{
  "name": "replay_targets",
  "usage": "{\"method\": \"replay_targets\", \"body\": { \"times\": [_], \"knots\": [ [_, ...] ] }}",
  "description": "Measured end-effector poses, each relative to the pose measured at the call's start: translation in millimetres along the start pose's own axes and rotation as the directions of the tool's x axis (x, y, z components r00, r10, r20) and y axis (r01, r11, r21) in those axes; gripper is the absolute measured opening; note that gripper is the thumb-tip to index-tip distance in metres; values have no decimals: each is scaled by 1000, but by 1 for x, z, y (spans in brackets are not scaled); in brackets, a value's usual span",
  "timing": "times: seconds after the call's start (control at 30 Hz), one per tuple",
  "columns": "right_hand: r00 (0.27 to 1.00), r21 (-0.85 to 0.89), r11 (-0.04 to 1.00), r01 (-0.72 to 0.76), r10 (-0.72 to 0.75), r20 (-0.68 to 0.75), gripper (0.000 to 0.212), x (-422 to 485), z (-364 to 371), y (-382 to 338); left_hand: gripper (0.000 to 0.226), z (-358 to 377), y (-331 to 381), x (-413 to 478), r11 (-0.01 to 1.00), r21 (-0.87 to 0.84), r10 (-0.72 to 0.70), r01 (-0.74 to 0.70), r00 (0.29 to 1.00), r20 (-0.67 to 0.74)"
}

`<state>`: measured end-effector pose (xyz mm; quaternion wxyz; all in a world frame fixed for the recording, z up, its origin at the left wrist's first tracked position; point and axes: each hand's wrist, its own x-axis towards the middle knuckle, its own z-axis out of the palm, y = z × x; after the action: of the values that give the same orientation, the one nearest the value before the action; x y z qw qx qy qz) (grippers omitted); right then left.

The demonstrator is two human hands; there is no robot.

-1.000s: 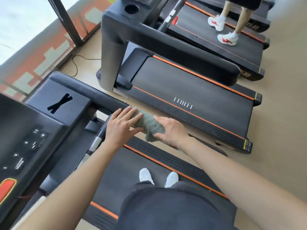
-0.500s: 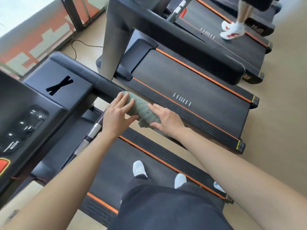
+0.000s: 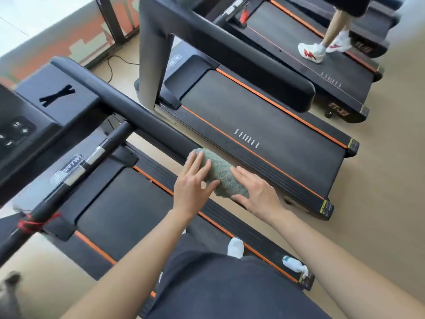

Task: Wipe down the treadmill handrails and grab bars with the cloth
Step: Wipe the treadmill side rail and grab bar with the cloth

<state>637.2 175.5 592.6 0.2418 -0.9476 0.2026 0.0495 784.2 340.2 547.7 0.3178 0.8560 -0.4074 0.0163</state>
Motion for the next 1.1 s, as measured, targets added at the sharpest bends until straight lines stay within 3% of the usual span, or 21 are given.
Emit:
{"method": "replay_targets", "body": {
  "times": [0.3, 0.47, 0.63, 0.83, 0.93, 1.1],
  "knots": [
    [994, 149, 985, 90, -80, -69, 88, -71, 8, 67, 62, 51, 86, -62, 989, -118, -100, 92, 993, -65],
    [987, 209, 970, 126, -103, -120, 71, -96, 12, 81, 64, 70, 119, -91, 950, -252, -207, 185, 976, -62],
    [976, 178, 964, 196, -174, -135, 59, -97, 13, 81, 71, 69, 134, -105, 820, -461, -377, 339, 926, 10],
    [964, 121, 957, 262, -253, -84, 67, -62, 3, 65, 75, 56, 120, -90, 600, -618, -529, 508, 832, 170],
    [963, 84, 959, 271, -270, -25, 66, -37, -5, 49, 71, 51, 109, -79, 475, -693, -558, 542, 795, 239],
    [943, -25, 946, 323, -320, 88, 67, 4, -10, 14, 70, 40, 74, -60, 372, -738, -568, 563, 767, 300]
  ]
}}
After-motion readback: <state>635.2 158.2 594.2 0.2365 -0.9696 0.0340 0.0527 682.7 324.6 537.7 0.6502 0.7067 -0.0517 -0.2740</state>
